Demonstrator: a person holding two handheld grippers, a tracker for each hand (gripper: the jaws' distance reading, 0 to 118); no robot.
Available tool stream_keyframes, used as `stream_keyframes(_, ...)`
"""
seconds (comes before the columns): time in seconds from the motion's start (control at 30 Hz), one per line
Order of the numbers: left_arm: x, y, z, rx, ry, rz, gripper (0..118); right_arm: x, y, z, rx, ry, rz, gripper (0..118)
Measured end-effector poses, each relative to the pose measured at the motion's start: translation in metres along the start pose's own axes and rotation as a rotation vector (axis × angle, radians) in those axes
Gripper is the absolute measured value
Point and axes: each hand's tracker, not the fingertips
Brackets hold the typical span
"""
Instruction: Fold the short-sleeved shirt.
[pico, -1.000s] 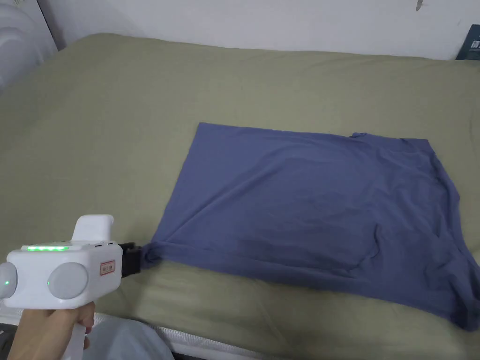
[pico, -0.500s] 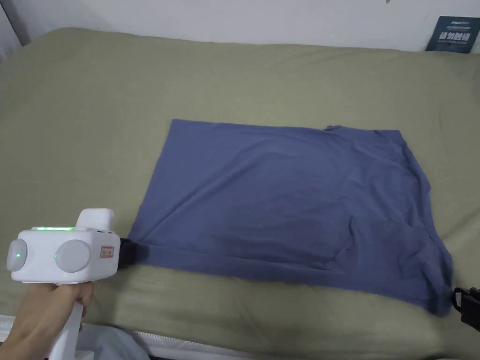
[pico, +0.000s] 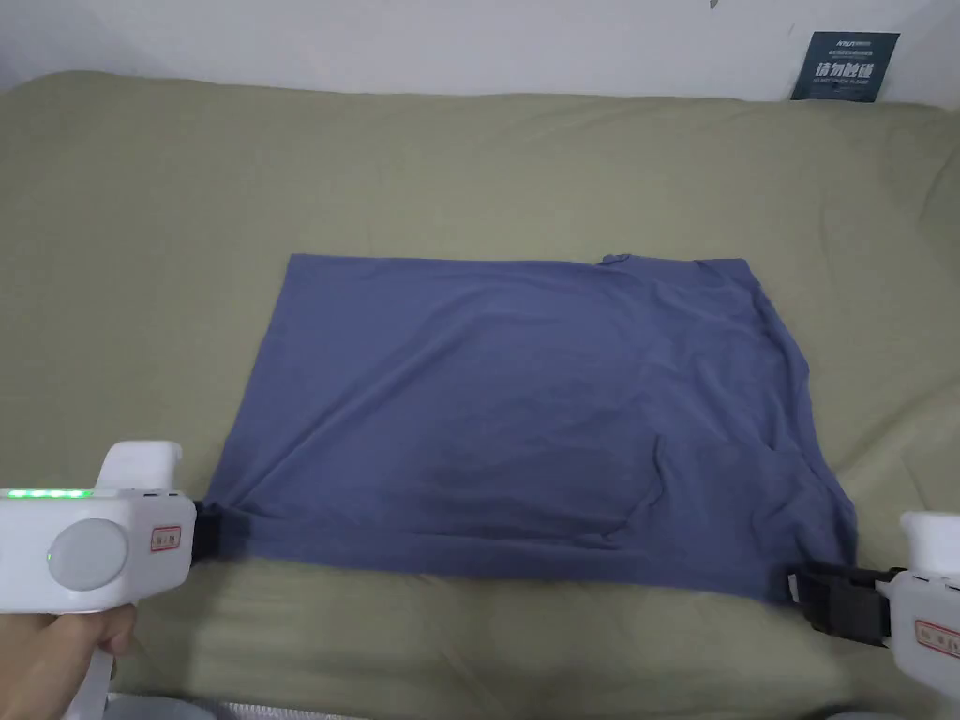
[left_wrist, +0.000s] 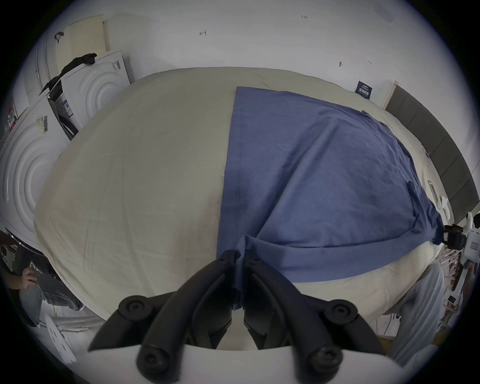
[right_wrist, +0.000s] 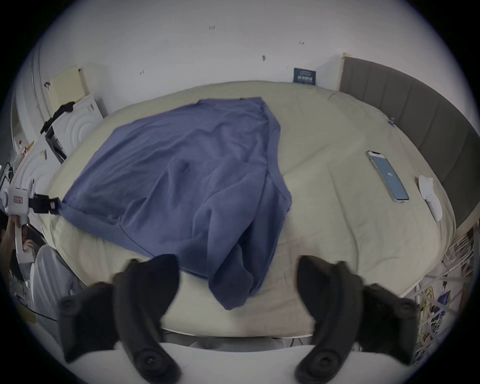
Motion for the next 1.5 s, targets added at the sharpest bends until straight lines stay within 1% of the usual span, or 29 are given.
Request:
stream_keyframes(0.03, 0.0, 0.0, 0.0, -0.003, 0.0, 0.001, 6, 0.0, 0.005, -0.003, -0.027, 0.009, 0.004, 48)
stream_keyframes(0.07, 0.0, 0.0, -0.001, -0.006, 0.001, 0.002, 6, 0.002, 0.005, -0.008, -0.062, 0.035, 0.005, 33)
stream_keyframes(0.13, -0.002, 0.001, -0.003, -0.014, -0.003, 0.004, 6, 0.007, 0.006, -0.009, -0.058, 0.042, -0.002, 9)
stream_keyframes(0.23, -0.004, 0.003, -0.004, -0.025, -0.01, 0.002, 6, 0.01, 0.009, -0.002, -0.041, 0.038, 0.009, 7)
stream_keyframes(0.4, -0.009, 0.009, -0.002, -0.03, -0.027, 0.0, 6, 0.017, 0.016, 0.008, -0.008, 0.055, -0.018, 5)
stream_keyframes(0.43, -0.008, 0.011, -0.001, -0.028, -0.027, -0.001, 6, 0.011, 0.023, 0.015, -0.001, 0.057, -0.021, 5)
stream_keyframes(0.53, -0.008, 0.025, 0.001, -0.01, -0.033, -0.004, 6, 0.013, 0.036, 0.016, 0.026, 0.068, -0.042, 5)
stream_keyframes(0.57, -0.008, 0.031, 0.001, -0.003, -0.034, -0.007, 6, 0.008, 0.046, 0.019, 0.034, 0.064, -0.039, 5)
stream_keyframes(0.7, -0.008, 0.062, -0.001, 0.029, -0.039, -0.014, 6, 0.005, 0.078, 0.012, 0.061, 0.056, -0.033, 5)
stream_keyframes(0.83, -0.007, 0.097, -0.011, 0.06, -0.035, -0.034, 6, 0.005, 0.116, -0.002, 0.079, 0.046, -0.015, 5)
stream_keyframes(1.0, -0.003, 0.141, -0.03, 0.078, -0.037, -0.002, 6, 0.011, 0.163, -0.029, 0.082, 0.05, -0.036, 5)
stream_keyframes(1.1, 0.001, 0.16, -0.047, 0.074, -0.021, -0.001, 6, 0.011, 0.184, -0.051, 0.057, 0.032, -0.011, 5)
stream_keyframes(1.33, 0.006, 0.177, -0.091, 0.027, 0.007, 0.015, 6, 0.01, 0.205, -0.107, -0.023, 0.011, 0.003, 6)
stream_keyframes(1.5, 0.009, 0.177, -0.109, -0.001, 0.017, 0.009, 6, 0.016, 0.202, -0.121, -0.036, 0.014, -0.039, 6)
